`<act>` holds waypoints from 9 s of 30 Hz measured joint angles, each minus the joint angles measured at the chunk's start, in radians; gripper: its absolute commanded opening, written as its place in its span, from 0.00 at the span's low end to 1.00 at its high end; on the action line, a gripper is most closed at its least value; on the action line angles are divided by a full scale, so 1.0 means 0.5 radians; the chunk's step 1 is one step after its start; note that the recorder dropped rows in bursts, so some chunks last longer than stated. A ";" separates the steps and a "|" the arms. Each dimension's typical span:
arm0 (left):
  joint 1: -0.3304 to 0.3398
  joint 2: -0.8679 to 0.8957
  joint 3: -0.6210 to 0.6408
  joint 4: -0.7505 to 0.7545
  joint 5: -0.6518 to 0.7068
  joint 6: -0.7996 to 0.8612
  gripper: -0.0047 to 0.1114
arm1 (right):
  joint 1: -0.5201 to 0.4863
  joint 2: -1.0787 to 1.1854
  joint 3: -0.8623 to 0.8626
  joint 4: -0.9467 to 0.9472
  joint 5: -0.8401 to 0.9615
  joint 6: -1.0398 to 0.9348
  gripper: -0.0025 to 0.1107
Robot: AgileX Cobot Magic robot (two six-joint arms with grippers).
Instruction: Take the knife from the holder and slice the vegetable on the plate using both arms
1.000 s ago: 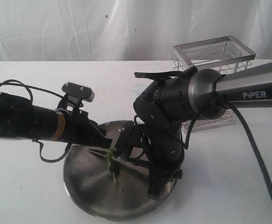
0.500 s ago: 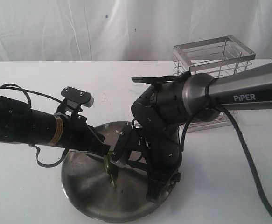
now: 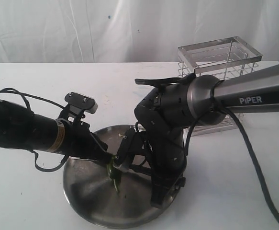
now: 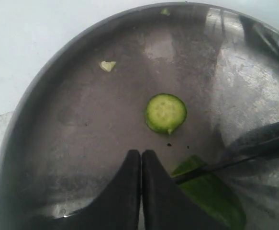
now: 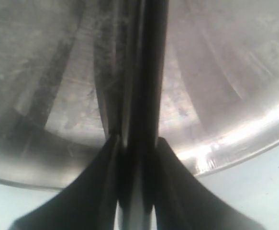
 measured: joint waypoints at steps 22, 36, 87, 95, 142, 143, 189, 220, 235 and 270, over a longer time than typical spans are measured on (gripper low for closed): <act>0.003 0.175 -0.058 0.010 0.002 -0.054 0.11 | 0.000 0.000 0.000 -0.004 0.000 -0.017 0.02; -0.026 0.044 0.046 0.393 0.075 -0.341 0.11 | 0.000 0.005 -0.009 -0.008 0.011 -0.014 0.02; -0.003 -0.348 0.076 0.413 -0.348 -0.481 0.39 | -0.205 -0.183 0.003 0.334 -0.176 0.412 0.02; -0.003 -0.452 0.080 0.413 -0.351 -0.508 0.39 | -0.357 -0.099 0.028 0.958 -0.176 0.082 0.14; -0.003 -2.247 0.931 0.070 0.241 -0.595 0.04 | 0.268 -2.396 1.759 1.414 -2.091 0.157 0.02; -0.003 -2.247 0.931 0.070 0.237 -0.595 0.04 | 0.268 -2.406 1.759 1.414 -2.091 0.157 0.02; -0.003 -2.263 0.931 0.074 0.178 -0.583 0.04 | -1.238 -3.912 2.396 0.748 -1.179 0.576 0.02; -0.377 -2.878 1.271 -2.587 0.660 2.362 0.04 | -1.246 -3.912 2.396 0.748 -1.172 0.576 0.02; -0.381 -3.499 1.656 -3.129 0.861 2.924 0.04 | -1.246 -3.912 2.396 0.748 -1.172 0.576 0.02; -0.381 -3.523 1.659 -3.337 0.945 2.943 0.04 | -1.246 -3.912 2.396 0.748 -1.172 0.576 0.02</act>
